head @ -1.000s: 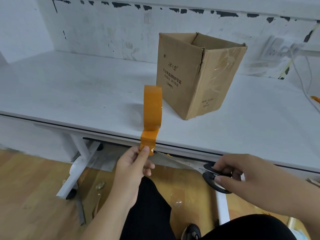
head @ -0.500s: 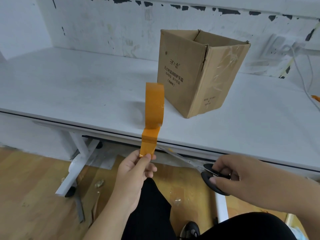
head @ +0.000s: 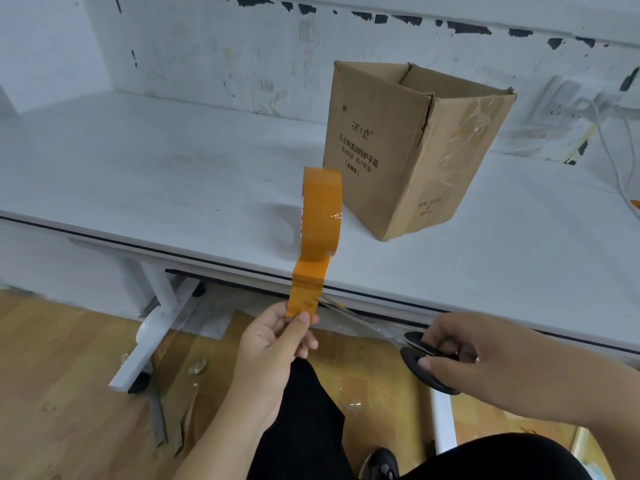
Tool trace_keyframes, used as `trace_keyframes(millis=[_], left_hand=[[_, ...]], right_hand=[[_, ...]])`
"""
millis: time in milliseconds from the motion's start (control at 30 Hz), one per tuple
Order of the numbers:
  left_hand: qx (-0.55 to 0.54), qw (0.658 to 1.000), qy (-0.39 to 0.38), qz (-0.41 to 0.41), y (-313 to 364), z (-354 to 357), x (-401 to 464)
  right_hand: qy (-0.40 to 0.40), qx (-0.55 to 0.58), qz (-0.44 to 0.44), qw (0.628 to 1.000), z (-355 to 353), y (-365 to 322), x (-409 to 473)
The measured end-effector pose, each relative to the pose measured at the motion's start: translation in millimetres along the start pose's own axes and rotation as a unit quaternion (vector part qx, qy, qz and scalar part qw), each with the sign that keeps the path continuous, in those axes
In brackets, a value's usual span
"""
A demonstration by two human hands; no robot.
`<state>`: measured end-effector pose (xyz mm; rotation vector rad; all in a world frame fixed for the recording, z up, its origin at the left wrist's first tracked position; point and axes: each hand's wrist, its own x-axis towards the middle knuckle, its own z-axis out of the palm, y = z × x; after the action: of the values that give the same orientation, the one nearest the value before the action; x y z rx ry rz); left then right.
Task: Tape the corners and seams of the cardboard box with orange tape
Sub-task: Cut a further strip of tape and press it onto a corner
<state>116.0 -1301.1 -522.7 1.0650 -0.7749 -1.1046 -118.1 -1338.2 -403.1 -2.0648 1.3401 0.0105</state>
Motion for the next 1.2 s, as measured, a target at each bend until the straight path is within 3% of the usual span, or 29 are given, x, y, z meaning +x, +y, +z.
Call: trace_keyframes(millis=[167, 500, 633, 833, 1033, 1200], left_hand=[[0.009, 1.000, -0.006, 0.004, 0, 0, 0], [0.026, 1.000, 0.006, 0.001, 1, 1, 2], [0.079, 0.997, 0.014, -0.014, -5, -4, 3], [0.114, 0.993, 0.009, -0.042, -6, -25, -10], [0.159, 0.986, -0.007, 0.046, 35, -9, -18], [0.141, 0.986, -0.029, 0.088, 87, 41, -18]], right_hand=[[-0.001, -0.003, -0.005, 1.000, -2, -13, 10], [0.051, -0.127, -0.031, 0.990, -9, -45, 23], [0.047, -0.137, -0.037, 0.989, -15, -50, 24], [0.031, -0.146, 0.009, 0.989, -35, -23, -2], [0.234, -0.098, 0.007, 0.967, -64, 13, -12], [0.292, -0.071, 0.009, 0.954, -55, 33, 15]])
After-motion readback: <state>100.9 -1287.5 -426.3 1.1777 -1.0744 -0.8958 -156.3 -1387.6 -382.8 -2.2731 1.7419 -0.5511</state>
